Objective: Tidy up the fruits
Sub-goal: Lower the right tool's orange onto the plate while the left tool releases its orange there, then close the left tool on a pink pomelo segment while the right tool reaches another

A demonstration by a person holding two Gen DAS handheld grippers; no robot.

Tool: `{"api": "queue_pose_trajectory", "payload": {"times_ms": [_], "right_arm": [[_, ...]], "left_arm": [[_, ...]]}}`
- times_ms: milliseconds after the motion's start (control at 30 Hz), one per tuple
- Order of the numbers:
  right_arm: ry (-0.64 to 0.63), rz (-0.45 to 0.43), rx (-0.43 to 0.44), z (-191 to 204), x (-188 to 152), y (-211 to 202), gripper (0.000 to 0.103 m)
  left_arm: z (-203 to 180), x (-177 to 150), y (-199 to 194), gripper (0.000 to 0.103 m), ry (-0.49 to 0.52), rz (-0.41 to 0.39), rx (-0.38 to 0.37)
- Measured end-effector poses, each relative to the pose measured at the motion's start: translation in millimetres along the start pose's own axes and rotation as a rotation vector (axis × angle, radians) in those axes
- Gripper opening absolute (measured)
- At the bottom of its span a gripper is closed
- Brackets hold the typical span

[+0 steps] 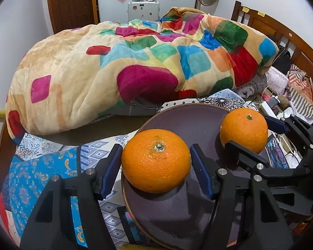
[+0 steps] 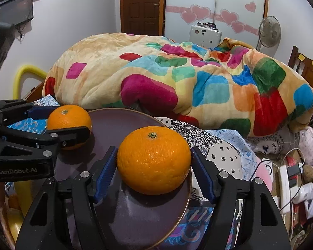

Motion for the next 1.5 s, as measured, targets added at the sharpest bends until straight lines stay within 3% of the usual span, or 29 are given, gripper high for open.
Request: {"api": "queue_pose_trajectory", "payload": {"times_ms": [433, 600, 833, 1167, 1500], "right_arm": [[-0.009, -0.019, -0.004, 1.2, -0.7, -13.6, 0.069], [-0.033, -0.044, -0.026, 2.3, -2.9, -27.6, 0.071], [-0.036, -0.086, -0.025, 5.9, -4.4, -53.5, 0.072], [-0.038, -0.143, -0.003, 23.0, -18.8, -103.9, 0.072], [-0.043, -0.187, 0.037, 44.8, -52.9, -151.7, 0.077]], "left_arm": [[0.1, -3.2, -4.8, 0.066, -0.004, 0.023, -0.014], [1.8, -1.9, -22.1, 0.073, -0.026, -0.024, -0.007], [4.8, -9.8, -60.8, 0.073, -0.021, -0.078, 0.043], [13.2, -55.2, -137.3, 0.073, -0.058, -0.143, 0.086], [11.2, -117.0, -178.0, 0.074, -0.073, -0.133, 0.111]]}}
Point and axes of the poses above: each gripper's, at about its wrist camera, not at the fingertips, and y roughly the way its jaws point, z to its left, x to its top, the point moved 3 cm from there along y, roughly the way its jaws point, and after that the axes turned 13 degrees about y, right-handed, at the moved point
